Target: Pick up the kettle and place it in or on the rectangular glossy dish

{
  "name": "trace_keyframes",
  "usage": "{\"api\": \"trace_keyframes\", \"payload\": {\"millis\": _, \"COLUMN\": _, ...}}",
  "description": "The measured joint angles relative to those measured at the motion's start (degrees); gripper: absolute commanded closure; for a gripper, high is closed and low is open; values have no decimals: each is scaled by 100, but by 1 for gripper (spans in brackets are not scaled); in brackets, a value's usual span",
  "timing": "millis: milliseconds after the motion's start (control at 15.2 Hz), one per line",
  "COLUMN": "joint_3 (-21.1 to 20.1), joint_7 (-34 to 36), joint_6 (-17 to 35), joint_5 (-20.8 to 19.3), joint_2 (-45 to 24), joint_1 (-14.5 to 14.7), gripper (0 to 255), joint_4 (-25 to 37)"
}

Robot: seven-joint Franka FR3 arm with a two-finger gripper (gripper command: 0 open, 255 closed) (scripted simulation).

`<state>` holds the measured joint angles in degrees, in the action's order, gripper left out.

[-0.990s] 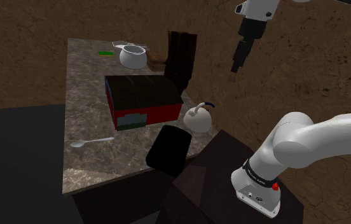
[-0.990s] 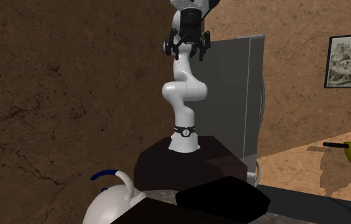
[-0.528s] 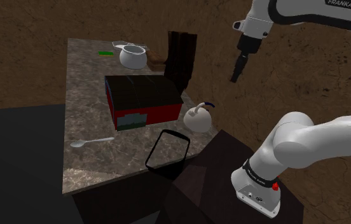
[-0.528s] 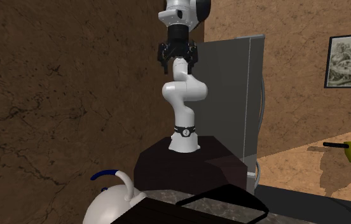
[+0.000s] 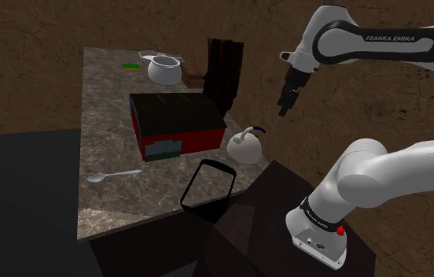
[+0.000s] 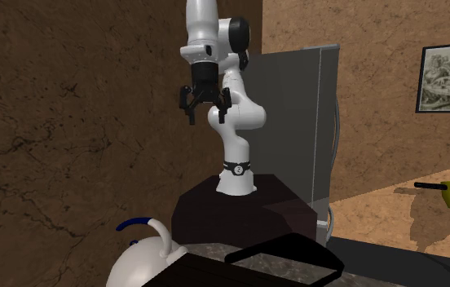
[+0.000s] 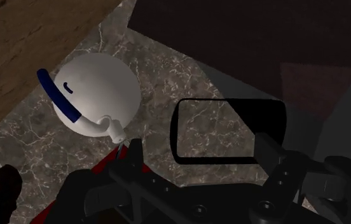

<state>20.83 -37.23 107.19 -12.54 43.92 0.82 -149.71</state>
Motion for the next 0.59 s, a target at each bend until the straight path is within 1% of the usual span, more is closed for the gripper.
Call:
{"api": "trace_keyframes", "payload": {"millis": 132, "joint_3": 352, "joint_7": -540, "joint_6": 440, "joint_5": -95, "joint_2": -191, "joint_1": -122, "gripper": 0, "joint_4": -125}}
{"api": "trace_keyframes", "payload": {"millis": 198, "joint_3": 533, "joint_7": -823, "joint_6": 667, "joint_5": -107, "joint_2": -366, "joint_1": -81, "gripper": 0, "joint_4": -106}}
{"api": "trace_keyframes", "payload": {"millis": 462, "joint_3": 1187, "joint_7": -1851, "joint_6": 1564, "joint_5": -72, "joint_2": -1101, "joint_1": 329, "gripper": 0, "joint_4": -185}}
{"api": "trace_keyframes", "payload": {"millis": 594, "joint_3": 1597, "joint_7": -2420, "joint_6": 2017, "joint_5": 64, "joint_2": -1569, "joint_1": 597, "gripper": 0, "joint_4": -110}}
